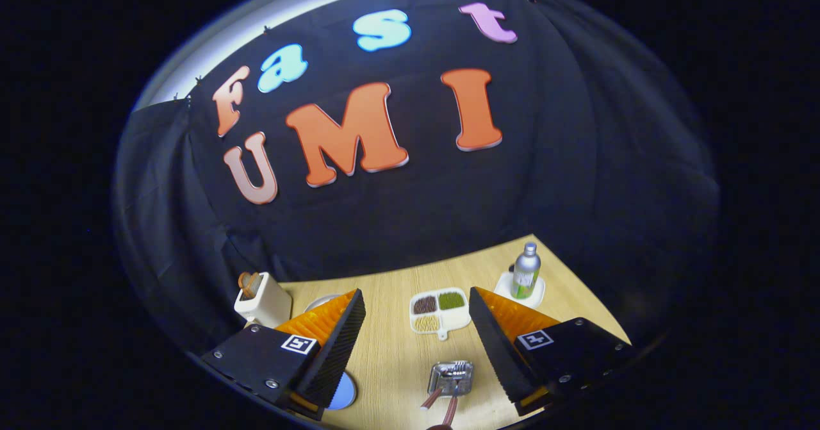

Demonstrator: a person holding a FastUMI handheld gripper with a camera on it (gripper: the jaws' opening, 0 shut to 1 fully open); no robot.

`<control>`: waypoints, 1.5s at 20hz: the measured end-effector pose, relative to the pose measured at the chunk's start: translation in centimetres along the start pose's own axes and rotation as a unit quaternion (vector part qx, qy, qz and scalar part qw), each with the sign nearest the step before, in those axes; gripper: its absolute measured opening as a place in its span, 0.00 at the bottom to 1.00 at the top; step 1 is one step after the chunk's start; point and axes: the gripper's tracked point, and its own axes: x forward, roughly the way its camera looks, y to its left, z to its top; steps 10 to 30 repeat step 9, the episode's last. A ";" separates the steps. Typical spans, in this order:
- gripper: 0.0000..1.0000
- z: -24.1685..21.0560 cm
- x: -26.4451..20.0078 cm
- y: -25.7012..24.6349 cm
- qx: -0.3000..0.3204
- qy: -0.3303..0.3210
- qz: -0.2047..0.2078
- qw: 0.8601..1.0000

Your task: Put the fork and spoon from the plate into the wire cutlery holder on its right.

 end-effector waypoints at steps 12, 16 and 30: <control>0.98 7.1 -5.6 2.8 -0.131 -0.225 -0.018 0.965; 0.98 7.1 -5.6 2.8 -0.131 -0.225 -0.018 0.965; 0.98 7.1 -5.6 2.8 -0.131 -0.225 -0.018 0.965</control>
